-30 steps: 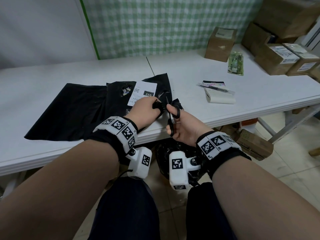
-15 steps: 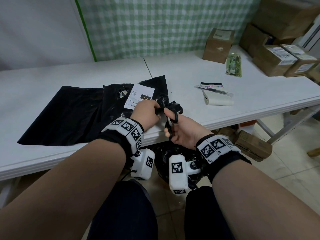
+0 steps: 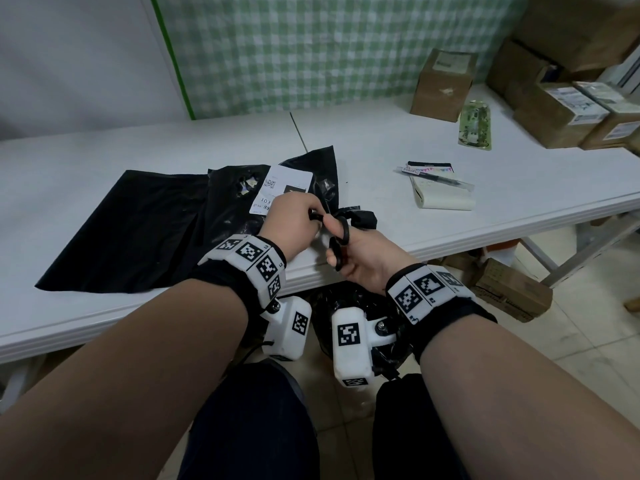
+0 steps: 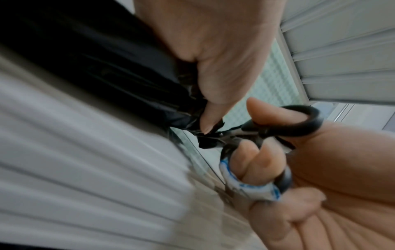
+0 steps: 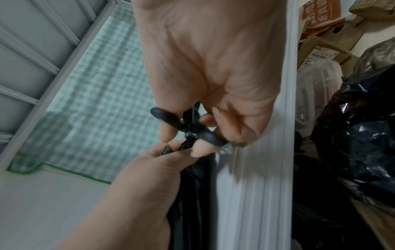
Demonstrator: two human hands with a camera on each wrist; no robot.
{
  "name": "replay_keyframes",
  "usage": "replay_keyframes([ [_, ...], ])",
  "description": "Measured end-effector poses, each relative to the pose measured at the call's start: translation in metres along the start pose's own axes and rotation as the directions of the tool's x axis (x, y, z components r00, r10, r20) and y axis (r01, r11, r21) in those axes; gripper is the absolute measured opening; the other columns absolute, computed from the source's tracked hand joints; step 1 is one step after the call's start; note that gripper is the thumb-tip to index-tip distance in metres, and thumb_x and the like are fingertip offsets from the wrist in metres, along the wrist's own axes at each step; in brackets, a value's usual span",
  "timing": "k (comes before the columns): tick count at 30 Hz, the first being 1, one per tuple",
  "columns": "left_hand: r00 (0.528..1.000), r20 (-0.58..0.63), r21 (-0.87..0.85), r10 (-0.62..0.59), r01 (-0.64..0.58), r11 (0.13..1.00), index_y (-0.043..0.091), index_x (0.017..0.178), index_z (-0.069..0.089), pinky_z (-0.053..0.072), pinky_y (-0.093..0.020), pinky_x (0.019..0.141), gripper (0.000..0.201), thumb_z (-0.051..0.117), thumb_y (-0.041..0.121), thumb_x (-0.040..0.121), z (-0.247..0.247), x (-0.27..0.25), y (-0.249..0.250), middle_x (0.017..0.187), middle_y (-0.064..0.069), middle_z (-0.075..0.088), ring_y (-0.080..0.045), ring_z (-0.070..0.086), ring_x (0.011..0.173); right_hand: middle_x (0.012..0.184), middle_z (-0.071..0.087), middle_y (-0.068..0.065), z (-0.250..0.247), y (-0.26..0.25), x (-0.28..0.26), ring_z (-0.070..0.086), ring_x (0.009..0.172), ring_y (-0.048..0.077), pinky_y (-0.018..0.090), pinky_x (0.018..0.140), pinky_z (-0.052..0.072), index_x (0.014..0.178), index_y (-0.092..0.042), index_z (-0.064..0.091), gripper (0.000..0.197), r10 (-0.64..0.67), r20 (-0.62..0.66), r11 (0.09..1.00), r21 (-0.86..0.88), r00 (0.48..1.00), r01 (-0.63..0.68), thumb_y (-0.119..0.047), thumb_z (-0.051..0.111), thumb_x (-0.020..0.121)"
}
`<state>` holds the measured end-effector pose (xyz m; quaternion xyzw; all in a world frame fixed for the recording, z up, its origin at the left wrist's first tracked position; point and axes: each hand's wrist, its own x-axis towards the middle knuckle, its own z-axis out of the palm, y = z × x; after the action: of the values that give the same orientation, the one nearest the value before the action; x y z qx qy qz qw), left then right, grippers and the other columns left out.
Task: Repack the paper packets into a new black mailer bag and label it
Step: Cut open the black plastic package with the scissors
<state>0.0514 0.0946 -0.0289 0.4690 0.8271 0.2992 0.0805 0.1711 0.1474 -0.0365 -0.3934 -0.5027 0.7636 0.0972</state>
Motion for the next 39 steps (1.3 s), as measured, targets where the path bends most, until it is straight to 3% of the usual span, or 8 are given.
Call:
replay_keyframes([
  [9,0.994,0.105,-0.066,0.028,-0.021,0.998,0.010,0.090,0.070,0.036,-0.019,0.073,0.016,0.063,0.004,0.077,-0.005,-0.002,-0.002,0.095,-0.006,0.067,-0.020,0.057,0.093,0.058,0.049,0.003,-0.003,-0.007,-0.005,0.047,0.043,0.010,0.019,0.047,0.023,0.082,-0.020,0.052,0.034,0.024,0.036,0.999,-0.047,0.999,-0.022,-0.053,0.057,0.084],
  [17,0.991,0.133,-0.088,0.021,-0.009,0.996,0.011,0.090,0.069,0.034,-0.019,0.069,0.017,0.062,0.003,0.077,-0.014,-0.009,-0.001,0.090,-0.002,0.061,-0.015,0.053,0.084,0.046,0.049,0.002,0.005,0.002,-0.002,0.038,0.045,0.012,0.016,0.034,0.021,0.086,-0.018,0.054,0.030,-0.029,-0.044,0.999,-0.026,0.999,0.028,-0.047,0.063,0.084],
  [21,0.986,0.164,-0.108,0.033,-0.015,0.994,0.009,0.092,0.069,0.033,-0.008,0.058,0.017,0.063,0.003,0.078,-0.017,-0.014,0.001,0.088,0.000,0.058,-0.012,0.050,0.083,0.059,0.050,0.000,0.003,-0.001,-0.006,0.044,0.044,0.010,0.019,0.044,0.022,0.125,-0.012,0.059,0.056,-0.031,-0.026,1.000,0.003,0.999,0.031,-0.049,0.060,0.084],
  [23,0.983,0.177,-0.110,0.040,-0.021,0.994,0.008,0.093,0.069,0.033,-0.010,0.058,0.017,0.064,0.003,0.078,-0.018,-0.017,0.003,0.089,0.001,0.058,-0.012,0.050,0.084,0.063,0.050,-0.001,0.001,0.000,-0.007,0.045,0.046,0.010,0.020,0.047,0.022,0.130,-0.011,0.056,0.061,-0.033,-0.019,0.999,0.002,0.999,0.033,-0.051,0.059,0.084],
  [27,0.982,0.188,-0.085,0.029,-0.014,0.996,0.008,0.098,0.068,0.032,-0.017,0.068,0.019,0.063,0.006,0.079,-0.021,-0.019,0.004,0.095,-0.002,0.059,-0.013,0.050,0.086,0.054,0.050,0.001,0.004,0.003,-0.008,0.041,0.040,0.008,0.016,0.039,0.022,0.104,-0.017,0.062,0.039,-0.044,-0.074,0.999,-0.025,0.996,0.042,-0.050,0.062,0.083],
  [30,0.978,0.209,-0.045,0.023,-0.014,0.999,0.010,0.099,0.067,0.032,-0.018,0.063,0.019,0.064,0.009,0.080,-0.024,-0.019,0.005,0.093,-0.002,0.057,-0.014,0.050,0.083,0.047,0.050,0.001,0.004,0.007,-0.007,0.034,0.039,0.009,0.016,0.035,0.022,0.082,-0.017,0.057,0.033,-0.047,-0.114,0.997,-0.066,0.992,0.040,-0.049,0.064,0.082],
  [33,0.969,0.248,-0.044,0.007,0.005,0.999,0.011,0.099,0.067,0.034,-0.020,0.052,0.019,0.064,0.008,0.080,-0.025,-0.022,0.006,0.089,-0.001,0.055,-0.016,0.051,0.078,0.052,0.051,0.000,0.002,0.006,-0.009,0.039,0.039,0.008,0.016,0.038,0.024,0.085,-0.019,0.060,0.031,-0.056,-0.093,0.997,-0.055,0.994,0.051,-0.050,0.062,0.083],
  [39,0.940,0.341,-0.077,-0.016,0.045,0.996,0.016,0.087,0.063,0.033,-0.006,0.043,0.014,0.065,0.004,0.079,-0.026,-0.026,0.008,0.067,0.008,0.049,-0.006,0.045,0.057,0.054,0.050,0.001,0.002,0.004,-0.013,0.042,0.041,0.008,0.016,0.040,0.024,0.076,-0.021,0.056,0.032,-0.043,-0.100,0.998,-0.050,0.994,0.038,-0.052,0.060,0.084],
])
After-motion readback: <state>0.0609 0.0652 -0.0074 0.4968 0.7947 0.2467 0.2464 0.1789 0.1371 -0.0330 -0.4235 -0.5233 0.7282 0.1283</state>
